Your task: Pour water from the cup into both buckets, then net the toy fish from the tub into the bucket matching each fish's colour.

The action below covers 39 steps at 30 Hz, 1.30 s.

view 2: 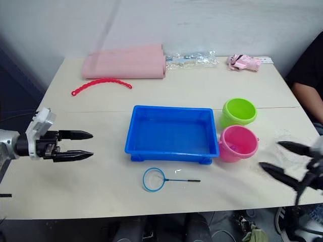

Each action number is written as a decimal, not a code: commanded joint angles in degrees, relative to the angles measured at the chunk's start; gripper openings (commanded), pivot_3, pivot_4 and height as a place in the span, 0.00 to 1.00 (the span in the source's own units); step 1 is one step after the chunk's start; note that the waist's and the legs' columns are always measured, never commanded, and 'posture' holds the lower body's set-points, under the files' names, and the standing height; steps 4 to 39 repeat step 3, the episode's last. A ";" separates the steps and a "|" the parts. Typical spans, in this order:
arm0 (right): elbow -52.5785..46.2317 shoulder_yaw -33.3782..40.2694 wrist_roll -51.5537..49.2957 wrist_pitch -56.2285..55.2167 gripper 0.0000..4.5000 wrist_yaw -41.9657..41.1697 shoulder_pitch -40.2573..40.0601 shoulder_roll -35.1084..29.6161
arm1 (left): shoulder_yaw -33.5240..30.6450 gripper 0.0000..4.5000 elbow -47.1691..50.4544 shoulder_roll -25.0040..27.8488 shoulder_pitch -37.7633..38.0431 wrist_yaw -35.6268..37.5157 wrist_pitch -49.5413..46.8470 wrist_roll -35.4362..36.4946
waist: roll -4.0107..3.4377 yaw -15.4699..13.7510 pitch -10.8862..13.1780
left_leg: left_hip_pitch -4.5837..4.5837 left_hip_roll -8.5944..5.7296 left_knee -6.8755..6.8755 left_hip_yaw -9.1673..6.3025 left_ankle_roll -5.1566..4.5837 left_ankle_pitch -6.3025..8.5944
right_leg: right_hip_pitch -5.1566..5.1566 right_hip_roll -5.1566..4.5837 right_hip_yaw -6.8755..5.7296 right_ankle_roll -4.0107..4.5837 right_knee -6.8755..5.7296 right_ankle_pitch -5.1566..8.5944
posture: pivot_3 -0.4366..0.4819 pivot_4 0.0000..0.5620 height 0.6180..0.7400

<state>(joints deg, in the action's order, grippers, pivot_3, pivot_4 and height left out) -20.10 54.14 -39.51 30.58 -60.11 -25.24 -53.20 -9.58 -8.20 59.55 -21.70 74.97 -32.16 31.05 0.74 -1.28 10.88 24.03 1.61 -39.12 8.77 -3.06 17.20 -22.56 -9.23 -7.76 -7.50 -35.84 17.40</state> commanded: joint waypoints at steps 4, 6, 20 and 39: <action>3.28 4.99 2.97 -1.39 0.98 1.08 -1.44 1.65 | 1.58 1.00 -5.64 -1.58 -5.73 1.58 3.81 -2.62 | 0.00 0.03 0.00 | -0.01 -0.01 0.06 0.06 0.02 0.01 | -0.03 0.00 0.03 0.01 0.00 0.01 | 0.48 0.27 0.98; 3.28 4.99 2.97 -1.39 0.98 1.08 -1.44 1.65 | 1.58 1.00 -5.64 -1.58 -5.73 1.58 3.81 -2.62 | 0.00 0.03 0.00 | -0.01 -0.01 0.06 0.06 0.02 0.01 | -0.03 0.00 0.03 0.01 0.00 0.01 | 0.48 0.27 0.98; 3.28 4.99 2.97 -1.39 0.98 1.08 -1.44 1.65 | 1.58 1.00 -5.64 -1.58 -5.73 1.58 3.81 -2.62 | 0.00 0.03 0.00 | -0.01 -0.01 0.06 0.06 0.02 0.01 | -0.03 0.00 0.03 0.01 0.00 0.01 | 0.48 0.27 0.98; 3.28 4.99 2.97 -1.39 0.98 1.08 -1.44 1.65 | 1.58 1.00 -5.64 -1.58 -5.73 1.58 3.81 -2.62 | 0.00 0.03 0.00 | -0.01 -0.01 0.06 0.06 0.02 0.01 | -0.03 0.00 0.03 0.01 0.00 0.01 | 0.48 0.27 0.98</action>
